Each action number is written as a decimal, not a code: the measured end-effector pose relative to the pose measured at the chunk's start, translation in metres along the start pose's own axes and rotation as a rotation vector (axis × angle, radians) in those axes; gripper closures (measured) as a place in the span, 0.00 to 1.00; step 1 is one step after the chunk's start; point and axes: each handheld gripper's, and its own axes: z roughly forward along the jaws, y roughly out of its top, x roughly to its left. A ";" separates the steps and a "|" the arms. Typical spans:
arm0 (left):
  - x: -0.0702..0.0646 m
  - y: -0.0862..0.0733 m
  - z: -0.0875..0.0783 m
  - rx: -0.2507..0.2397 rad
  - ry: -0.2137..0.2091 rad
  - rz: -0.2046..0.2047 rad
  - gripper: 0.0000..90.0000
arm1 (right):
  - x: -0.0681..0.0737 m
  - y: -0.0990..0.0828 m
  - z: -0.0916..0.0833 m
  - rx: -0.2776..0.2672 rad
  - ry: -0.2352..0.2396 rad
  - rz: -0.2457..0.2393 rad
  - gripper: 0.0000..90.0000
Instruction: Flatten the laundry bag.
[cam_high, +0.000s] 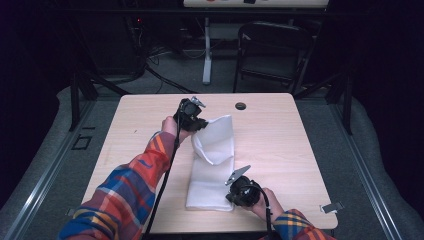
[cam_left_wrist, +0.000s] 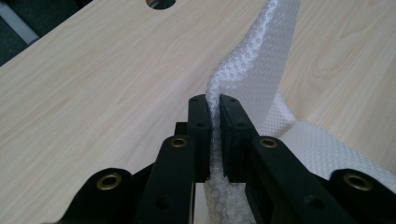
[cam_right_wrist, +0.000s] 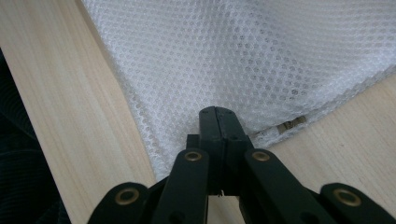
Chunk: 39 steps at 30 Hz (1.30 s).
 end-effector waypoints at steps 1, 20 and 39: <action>0.001 0.000 0.001 0.001 -0.003 0.001 0.93 | 0.000 0.000 0.000 0.002 0.000 -0.001 1.00; 0.009 0.010 0.020 0.000 0.039 -0.021 0.93 | 0.004 0.001 -0.002 0.047 0.032 -0.004 1.00; 0.022 0.022 0.035 -0.007 0.091 -0.066 0.88 | 0.005 0.000 -0.001 0.039 0.051 0.007 1.00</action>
